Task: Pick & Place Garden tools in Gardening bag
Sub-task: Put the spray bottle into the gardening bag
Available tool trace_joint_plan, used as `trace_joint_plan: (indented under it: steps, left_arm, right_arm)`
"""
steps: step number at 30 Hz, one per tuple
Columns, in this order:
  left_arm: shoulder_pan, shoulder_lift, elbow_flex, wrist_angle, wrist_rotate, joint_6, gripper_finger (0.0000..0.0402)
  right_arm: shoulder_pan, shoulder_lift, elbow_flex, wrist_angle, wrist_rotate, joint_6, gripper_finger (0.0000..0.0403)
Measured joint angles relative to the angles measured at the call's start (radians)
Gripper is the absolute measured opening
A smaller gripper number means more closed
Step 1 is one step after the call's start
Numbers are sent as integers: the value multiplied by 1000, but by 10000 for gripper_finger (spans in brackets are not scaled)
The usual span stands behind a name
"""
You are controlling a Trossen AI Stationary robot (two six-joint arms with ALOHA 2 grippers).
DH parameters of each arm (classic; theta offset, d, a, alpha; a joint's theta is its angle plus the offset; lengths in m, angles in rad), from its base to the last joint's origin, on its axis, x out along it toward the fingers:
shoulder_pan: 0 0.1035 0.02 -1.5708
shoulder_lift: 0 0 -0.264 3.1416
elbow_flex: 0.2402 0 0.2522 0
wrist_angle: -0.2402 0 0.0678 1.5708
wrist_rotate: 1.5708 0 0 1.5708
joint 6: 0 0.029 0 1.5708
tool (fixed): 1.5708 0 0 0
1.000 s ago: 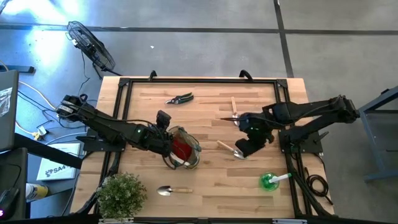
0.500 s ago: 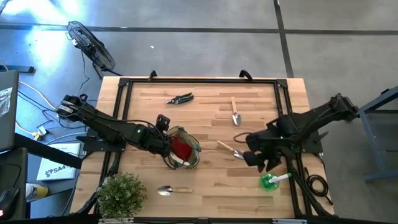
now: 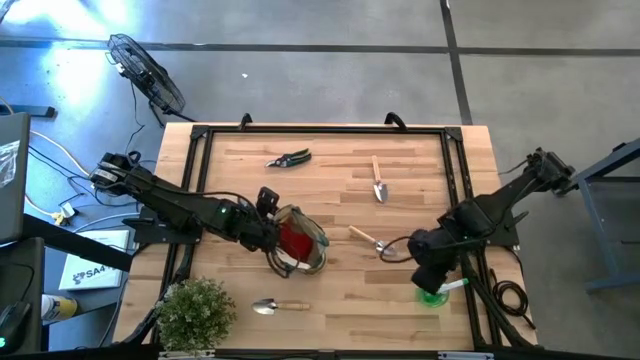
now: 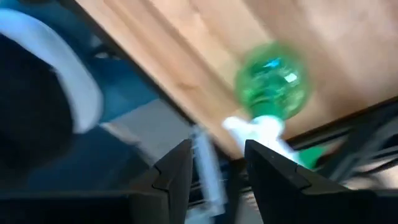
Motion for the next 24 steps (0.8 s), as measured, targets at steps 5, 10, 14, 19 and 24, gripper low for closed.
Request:
trace_joint_plan:
  steps: [5, 10, 14, 19, 24]
  left_arm:
    - [0, 0, 0, 7, 2, -28, 203]
    - [-1, 0, 0, -51, -173, 2, 203]
    - [1, 0, 5, -59, -374, 64, 203]
    - [7, -1, 69, -56, -288, 115, 203]
    - [75, -1, 131, -5, -136, 133, 203]
  right_arm:
    - [36, 0, 0, -127, 16, -147, 138]
    - [71, 0, 0, -188, 18, -201, 138]
    - [109, 0, 0, -186, 17, -206, 138]
    - [142, 0, 0, -126, 31, -210, 138]
    - [166, 0, 0, -33, 94, -291, 138]
